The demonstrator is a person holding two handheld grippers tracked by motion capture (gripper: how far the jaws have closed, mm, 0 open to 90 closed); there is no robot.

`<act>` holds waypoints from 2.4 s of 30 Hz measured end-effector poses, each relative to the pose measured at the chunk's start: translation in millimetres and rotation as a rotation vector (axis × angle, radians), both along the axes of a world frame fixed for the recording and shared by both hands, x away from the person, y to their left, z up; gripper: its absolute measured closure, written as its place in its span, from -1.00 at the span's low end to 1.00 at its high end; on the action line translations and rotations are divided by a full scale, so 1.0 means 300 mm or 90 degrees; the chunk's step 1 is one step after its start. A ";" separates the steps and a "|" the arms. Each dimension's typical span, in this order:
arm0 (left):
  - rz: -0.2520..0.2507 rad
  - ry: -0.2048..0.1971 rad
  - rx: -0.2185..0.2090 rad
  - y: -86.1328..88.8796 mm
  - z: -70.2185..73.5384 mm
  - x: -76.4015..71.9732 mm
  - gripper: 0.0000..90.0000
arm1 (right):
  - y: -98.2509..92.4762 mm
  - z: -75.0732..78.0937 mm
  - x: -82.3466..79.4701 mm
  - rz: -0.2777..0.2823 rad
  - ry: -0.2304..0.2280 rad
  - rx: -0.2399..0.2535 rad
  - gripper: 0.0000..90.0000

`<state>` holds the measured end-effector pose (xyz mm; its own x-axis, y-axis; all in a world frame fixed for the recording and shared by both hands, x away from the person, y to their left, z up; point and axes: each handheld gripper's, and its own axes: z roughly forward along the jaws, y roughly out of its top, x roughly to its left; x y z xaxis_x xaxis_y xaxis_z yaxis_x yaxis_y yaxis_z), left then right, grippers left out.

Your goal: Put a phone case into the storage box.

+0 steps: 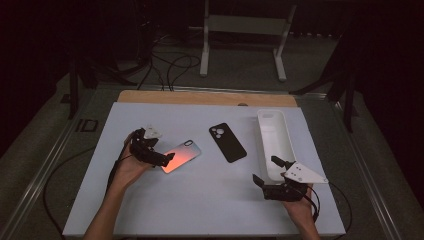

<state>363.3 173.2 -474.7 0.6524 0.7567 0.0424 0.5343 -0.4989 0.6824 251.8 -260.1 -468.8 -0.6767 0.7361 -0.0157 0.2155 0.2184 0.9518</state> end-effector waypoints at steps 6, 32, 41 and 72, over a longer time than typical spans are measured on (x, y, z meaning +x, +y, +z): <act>-0.008 0.021 0.015 -0.020 -0.023 0.024 -1.00 | 0.000 -0.003 0.001 0.002 0.001 -0.001 -0.79; -0.051 0.110 0.055 -0.096 -0.120 0.045 -0.89 | -0.015 -0.009 -0.006 -0.003 0.007 0.001 -0.79; -0.048 0.127 0.070 -0.105 -0.140 0.042 -0.80 | -0.017 -0.009 -0.009 -0.007 0.008 0.002 -0.79; 0.002 0.054 0.027 -0.085 -0.038 0.000 -0.62 | -0.003 -0.010 -0.002 0.003 0.012 0.001 -0.79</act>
<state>363.4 147.7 -486.2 0.6526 0.7574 0.0187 0.5908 -0.5242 0.6133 251.1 -261.0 -471.7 -0.6809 0.7324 -0.0012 0.2329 0.2180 0.9477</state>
